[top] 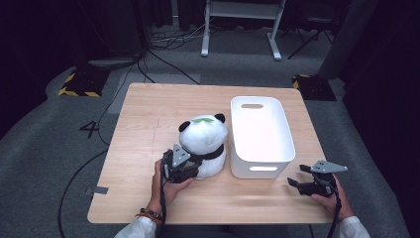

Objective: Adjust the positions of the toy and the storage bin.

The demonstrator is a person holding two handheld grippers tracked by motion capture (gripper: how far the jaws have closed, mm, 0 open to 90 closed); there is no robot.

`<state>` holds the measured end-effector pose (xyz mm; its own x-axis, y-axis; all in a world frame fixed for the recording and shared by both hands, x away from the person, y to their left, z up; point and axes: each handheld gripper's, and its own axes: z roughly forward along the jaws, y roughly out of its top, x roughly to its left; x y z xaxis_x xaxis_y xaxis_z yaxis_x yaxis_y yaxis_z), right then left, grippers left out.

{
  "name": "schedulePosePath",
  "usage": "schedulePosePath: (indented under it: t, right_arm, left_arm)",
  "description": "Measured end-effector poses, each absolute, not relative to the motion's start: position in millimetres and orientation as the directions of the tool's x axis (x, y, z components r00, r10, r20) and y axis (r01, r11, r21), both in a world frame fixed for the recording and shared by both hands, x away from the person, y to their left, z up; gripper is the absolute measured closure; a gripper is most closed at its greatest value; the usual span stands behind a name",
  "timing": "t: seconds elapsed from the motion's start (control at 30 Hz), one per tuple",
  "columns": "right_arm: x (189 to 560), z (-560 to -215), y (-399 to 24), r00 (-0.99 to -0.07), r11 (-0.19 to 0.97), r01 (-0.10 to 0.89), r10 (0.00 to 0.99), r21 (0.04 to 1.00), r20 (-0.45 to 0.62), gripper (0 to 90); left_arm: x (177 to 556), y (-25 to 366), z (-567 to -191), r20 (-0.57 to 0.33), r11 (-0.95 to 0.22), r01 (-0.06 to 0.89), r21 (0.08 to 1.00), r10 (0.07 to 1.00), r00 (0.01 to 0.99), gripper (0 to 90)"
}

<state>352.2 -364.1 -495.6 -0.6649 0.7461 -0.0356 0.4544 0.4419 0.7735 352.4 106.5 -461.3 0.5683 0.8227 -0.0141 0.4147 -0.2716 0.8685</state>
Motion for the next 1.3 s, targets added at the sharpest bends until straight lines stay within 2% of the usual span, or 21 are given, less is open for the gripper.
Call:
schedulePosePath:
  t: [0.13, 0.3, 0.4, 0.53, 0.63, 0.83, 1.07, 1.27, 1.3]
  right_arm:
    - [350, -491, -345, -0.693, 0.458, 0.422, 0.72, 0.782, -0.048, 21.1]
    - [350, -491, -335, -0.687, 0.443, 0.413, 0.725, 0.796, -0.047, 22.1]
    - [348, -492, -328, -0.69, 0.443, 0.399, 0.721, 0.803, -0.055, 22.1]
    - [347, -491, -323, -0.692, 0.441, 0.395, 0.72, 0.806, -0.055, 23.1]
    - [348, -492, -319, -0.693, 0.441, 0.394, 0.719, 0.806, -0.054, 23.7]
    - [348, -491, -316, -0.696, 0.439, 0.392, 0.716, 0.809, -0.051, 23.8]
    - [348, -493, -310, -0.712, 0.463, 0.383, 0.7, 0.8, -0.064, 22.8]
    - [350, -495, -312, -0.712, 0.462, 0.39, 0.7, 0.797, -0.058, 22.8]
    - [350, -494, -312, -0.708, 0.459, 0.386, 0.704, 0.8, -0.063, 22.7]
  left_arm:
    - [361, 100, -463, -0.003, -0.25, 0.414, 0.875, 0.853, 0.521, 40.5]
    - [369, 95, -463, -0.04, -0.2, 0.431, 0.88, 0.873, 0.486, 36.8]
    - [369, 94, -461, -0.063, -0.186, 0.419, 0.889, 0.856, 0.514, 25.6]
    - [358, 106, -449, -0.056, -0.204, 0.376, 0.904, 0.815, 0.577, 25.4]
    - [347, 120, -445, -0.056, -0.198, 0.357, 0.913, 0.806, 0.59, 24.2]
    - [328, 147, -457, -0.053, -0.26, 0.399, 0.88, 0.78, 0.624, 16.6]
    - [350, 152, -484, -0.091, -0.322, 0.502, 0.803, 0.766, 0.636, 15.8]
    - [369, 144, -490, -0.106, -0.37, 0.504, 0.78, 0.716, 0.69, 16.3]
    - [371, 142, -491, -0.106, -0.372, 0.5, 0.782, 0.711, 0.695, 21.7]
